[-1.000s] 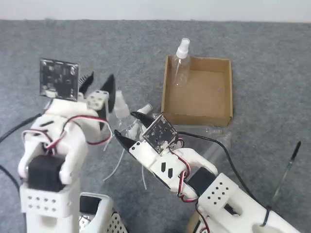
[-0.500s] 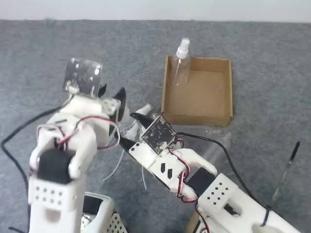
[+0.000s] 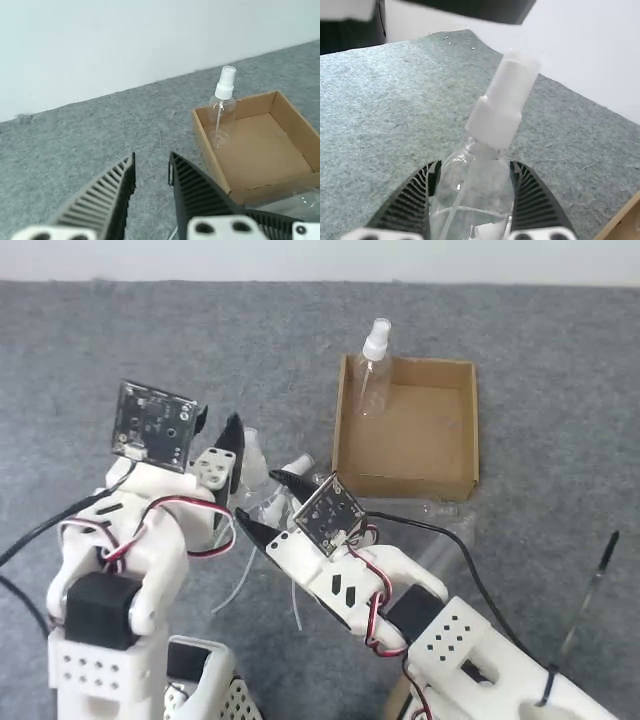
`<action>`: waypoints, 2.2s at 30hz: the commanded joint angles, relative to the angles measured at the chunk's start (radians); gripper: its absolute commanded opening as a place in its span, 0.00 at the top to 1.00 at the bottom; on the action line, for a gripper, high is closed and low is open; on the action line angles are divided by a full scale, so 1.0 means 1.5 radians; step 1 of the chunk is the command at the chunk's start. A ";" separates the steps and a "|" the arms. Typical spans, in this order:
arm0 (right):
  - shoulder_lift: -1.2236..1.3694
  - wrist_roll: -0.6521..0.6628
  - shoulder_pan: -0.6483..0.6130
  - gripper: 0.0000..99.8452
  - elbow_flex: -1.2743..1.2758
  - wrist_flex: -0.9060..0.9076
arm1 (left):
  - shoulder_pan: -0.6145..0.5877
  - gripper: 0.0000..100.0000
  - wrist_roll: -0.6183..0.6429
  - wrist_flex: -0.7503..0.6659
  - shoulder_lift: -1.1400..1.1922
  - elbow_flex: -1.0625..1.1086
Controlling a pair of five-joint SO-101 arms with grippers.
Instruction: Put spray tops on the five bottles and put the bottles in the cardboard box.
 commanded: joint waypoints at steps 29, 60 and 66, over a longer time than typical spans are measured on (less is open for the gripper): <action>-0.019 -0.007 0.237 0.99 -0.154 0.046 | -0.015 0.88 0.028 0.003 -0.016 0.025; 0.218 -0.007 0.127 0.99 -0.561 0.463 | 0.080 0.74 0.046 -0.307 -0.241 0.514; 0.189 -0.007 0.168 0.99 -0.560 0.474 | 0.080 0.74 0.046 -0.307 -0.241 0.515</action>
